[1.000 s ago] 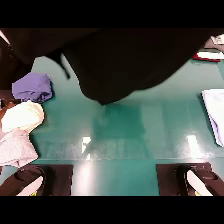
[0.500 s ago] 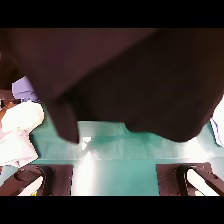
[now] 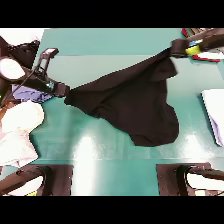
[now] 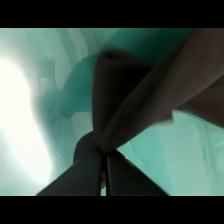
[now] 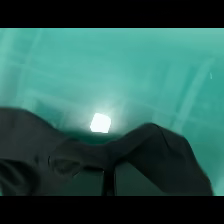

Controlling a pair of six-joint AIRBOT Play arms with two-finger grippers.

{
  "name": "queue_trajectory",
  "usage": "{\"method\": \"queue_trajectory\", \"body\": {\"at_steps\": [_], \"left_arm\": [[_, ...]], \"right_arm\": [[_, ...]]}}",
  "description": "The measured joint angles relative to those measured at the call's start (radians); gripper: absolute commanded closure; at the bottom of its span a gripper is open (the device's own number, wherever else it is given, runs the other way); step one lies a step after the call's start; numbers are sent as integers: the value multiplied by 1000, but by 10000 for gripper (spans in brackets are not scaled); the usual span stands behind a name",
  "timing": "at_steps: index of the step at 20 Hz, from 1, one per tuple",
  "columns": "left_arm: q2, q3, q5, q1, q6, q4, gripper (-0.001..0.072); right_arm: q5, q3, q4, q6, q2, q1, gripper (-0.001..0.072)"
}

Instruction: Fold the shirts.

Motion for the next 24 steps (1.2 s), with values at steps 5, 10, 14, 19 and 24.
{"method": "queue_trajectory", "body": {"at_steps": [5,10,14,19,24], "left_arm": [[-92,75,127,76,-42,7,116],[-111,171,97,110,-56,-42,117],[-116,116,31,34,-39,-77,117],[-117,-15,93,-210,-4,49,115],[-118,-129,196,-422,29,226,115]], "right_arm": [[-86,113,-30,3,-172,-6,201],[-4,237,-37,8,-211,-65,203],[66,158,-41,9,-142,-102,272],[72,-33,-40,8,-22,-117,274],[19,-210,-40,8,85,-121,274]]}}
